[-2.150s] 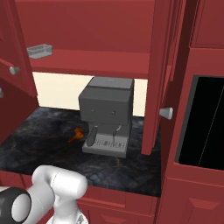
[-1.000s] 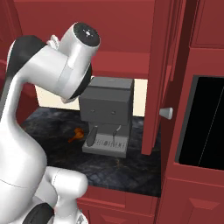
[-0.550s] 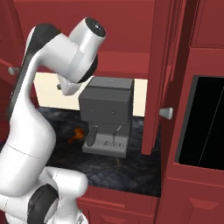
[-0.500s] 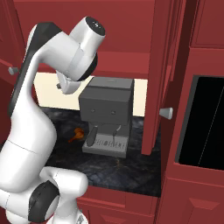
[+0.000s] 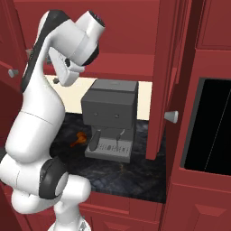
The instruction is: Retrieve the tupperware from the cabinet, then place the raw meat into the tupperware to avoid contamination.
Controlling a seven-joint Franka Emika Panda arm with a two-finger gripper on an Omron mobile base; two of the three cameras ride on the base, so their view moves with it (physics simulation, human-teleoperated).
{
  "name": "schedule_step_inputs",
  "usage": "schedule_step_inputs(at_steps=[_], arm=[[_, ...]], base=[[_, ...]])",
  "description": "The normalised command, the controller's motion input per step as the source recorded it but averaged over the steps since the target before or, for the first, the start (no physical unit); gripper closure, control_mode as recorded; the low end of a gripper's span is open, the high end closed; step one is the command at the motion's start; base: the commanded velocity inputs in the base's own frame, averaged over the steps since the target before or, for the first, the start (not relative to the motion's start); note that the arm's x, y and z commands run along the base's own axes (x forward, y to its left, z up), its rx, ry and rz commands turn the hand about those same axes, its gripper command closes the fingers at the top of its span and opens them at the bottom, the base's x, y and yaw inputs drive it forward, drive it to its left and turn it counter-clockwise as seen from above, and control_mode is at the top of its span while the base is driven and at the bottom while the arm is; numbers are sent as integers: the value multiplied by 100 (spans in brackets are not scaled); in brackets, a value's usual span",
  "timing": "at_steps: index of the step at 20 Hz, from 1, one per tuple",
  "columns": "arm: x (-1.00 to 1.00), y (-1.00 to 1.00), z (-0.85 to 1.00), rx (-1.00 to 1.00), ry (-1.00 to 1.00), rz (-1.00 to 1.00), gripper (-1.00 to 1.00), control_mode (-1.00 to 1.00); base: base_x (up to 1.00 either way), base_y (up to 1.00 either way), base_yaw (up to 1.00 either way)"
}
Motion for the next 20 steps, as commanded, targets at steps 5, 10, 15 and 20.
schedule_step_inputs(at_steps=[5, 10, 15, 20], arm=[[4, 64, 0, 4, 15, 12, -100, -100], [-12, 73, -2, 2, 13, 15, -100, -100], [-41, 80, 0, 0, 10, 16, -100, -100], [-60, 82, 0, 2, 8, 9, -100, -100]], base=[[0, 0, 0], [0, 0, 0], [0, 0, 0], [0, 0, 0]])
